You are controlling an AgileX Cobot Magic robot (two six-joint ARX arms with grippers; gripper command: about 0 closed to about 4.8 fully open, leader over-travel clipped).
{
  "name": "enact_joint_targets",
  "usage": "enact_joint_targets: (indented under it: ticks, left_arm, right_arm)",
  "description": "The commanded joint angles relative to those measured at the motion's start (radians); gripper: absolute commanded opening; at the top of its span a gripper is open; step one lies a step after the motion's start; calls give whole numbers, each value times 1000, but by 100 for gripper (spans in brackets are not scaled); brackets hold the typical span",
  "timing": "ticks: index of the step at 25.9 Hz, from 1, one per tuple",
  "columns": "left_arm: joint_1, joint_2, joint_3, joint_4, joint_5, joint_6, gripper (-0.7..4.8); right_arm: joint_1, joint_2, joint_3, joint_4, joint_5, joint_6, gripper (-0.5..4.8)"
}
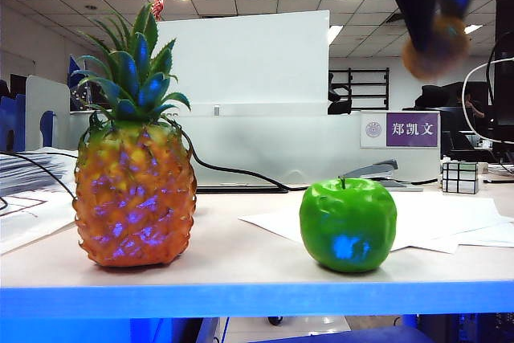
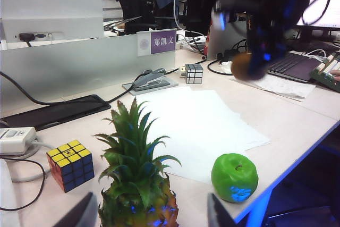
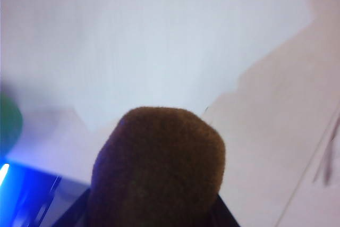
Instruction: Arrange all the fruits from large to small from left to right in a row.
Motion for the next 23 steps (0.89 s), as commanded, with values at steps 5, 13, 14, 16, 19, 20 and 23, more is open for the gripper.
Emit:
enact_joint_targets:
  ticks: [5,13,14,16,19,20,23]
  left_arm:
    - [0,-2,2,9,4,0,274]
    - [0,-2,2,9,4,0,274]
    - [0,-2,2,9,4,0,274]
    - [0,-2,2,9,4,0,274]
    - [0,-2,2,9,4,0,274]
    - [0,-2,2,8,4,0,274]
    - [0,-2,2,5,4,0,274]
  right_arm:
    - [-51,-4,-141,0,-26,7,-3]
    - [-103,-3,-211,8,-27,7,-2]
    - [-110,-4,-219,9,-38,6,-2]
    - [-121,-3,-241,25,-64,-2,-2]
    - [-137,-3,-276,52,-105,-12,-2]
    - [-138,-3,-291,64,-105,-12,-2]
    - [-142,-3,-334,91,-106,-14,-2]
